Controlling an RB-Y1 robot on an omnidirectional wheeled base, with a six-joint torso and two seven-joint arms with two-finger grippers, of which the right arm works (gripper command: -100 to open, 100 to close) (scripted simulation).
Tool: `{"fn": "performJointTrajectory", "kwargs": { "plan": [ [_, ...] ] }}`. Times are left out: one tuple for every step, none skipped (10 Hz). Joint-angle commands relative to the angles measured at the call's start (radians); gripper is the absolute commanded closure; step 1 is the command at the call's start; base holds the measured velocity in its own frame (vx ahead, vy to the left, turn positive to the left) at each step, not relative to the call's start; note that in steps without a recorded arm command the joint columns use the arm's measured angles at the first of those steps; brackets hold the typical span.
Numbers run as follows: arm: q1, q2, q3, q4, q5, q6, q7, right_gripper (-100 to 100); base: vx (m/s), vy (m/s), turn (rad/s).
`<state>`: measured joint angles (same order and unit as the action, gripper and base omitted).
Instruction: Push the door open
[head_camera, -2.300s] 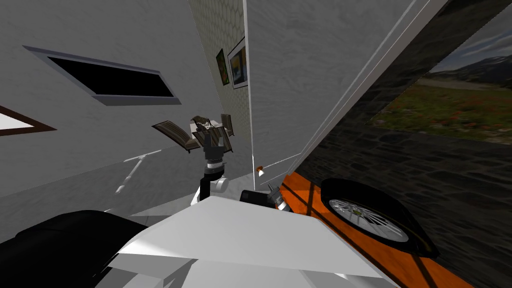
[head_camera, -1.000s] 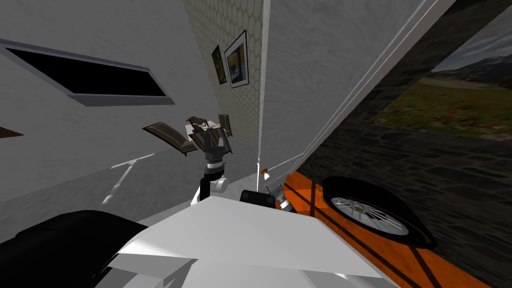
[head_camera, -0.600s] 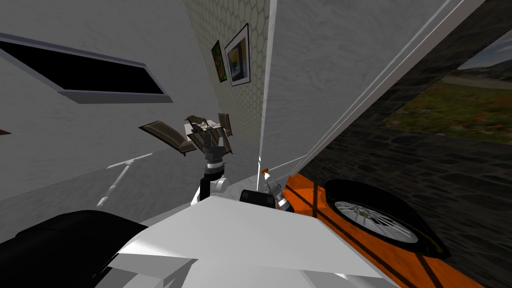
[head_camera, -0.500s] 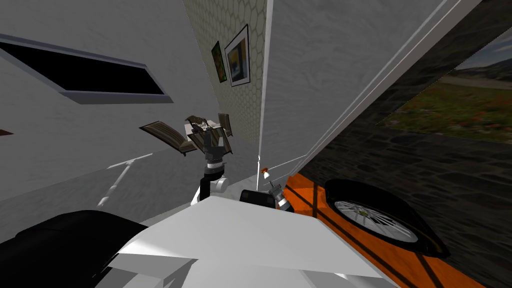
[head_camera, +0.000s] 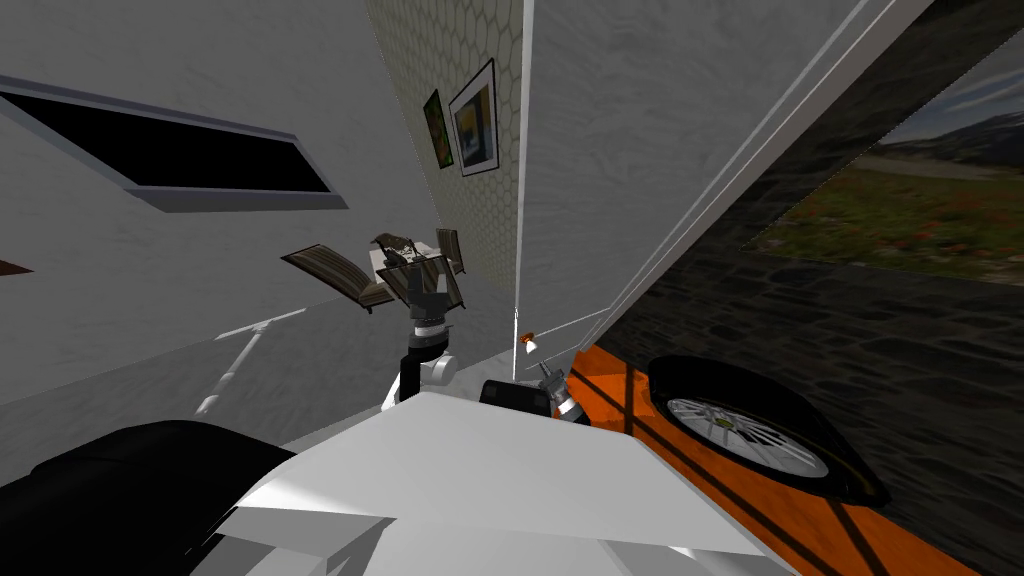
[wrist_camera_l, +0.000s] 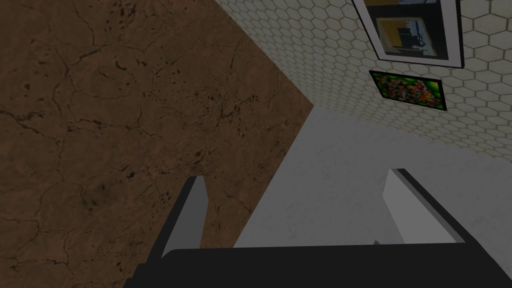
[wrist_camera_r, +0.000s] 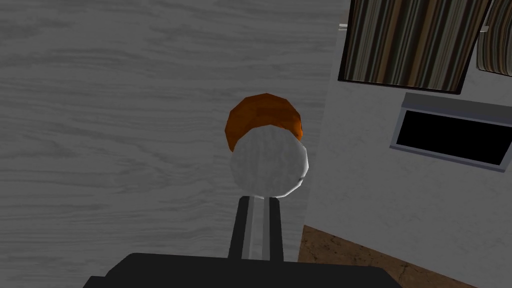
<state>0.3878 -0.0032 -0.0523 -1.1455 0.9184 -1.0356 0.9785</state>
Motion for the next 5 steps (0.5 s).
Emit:
{"fn": "performJointTrajectory", "kwargs": {
  "plan": [
    [0.01, -0.022, -0.009, -0.007, -0.013, -0.004, -0.006, -100, -0.199, 0.0, -0.144],
    [0.013, -0.01, -0.012, -0.009, -0.017, -0.005, -0.007, -100, -0.231, -0.022, -0.106],
    [0.017, 0.016, -0.016, -0.011, -0.023, -0.007, -0.008, -100, -0.196, -0.09, -0.066],
    [0.016, 0.003, -0.013, -0.009, -0.019, -0.006, -0.007, -100, -0.084, -0.049, -0.003],
    [0.004, -0.021, -0.013, -0.006, -0.023, 0.005, -0.005, -100, 0.07, 0.062, 0.038]
  ]
}}
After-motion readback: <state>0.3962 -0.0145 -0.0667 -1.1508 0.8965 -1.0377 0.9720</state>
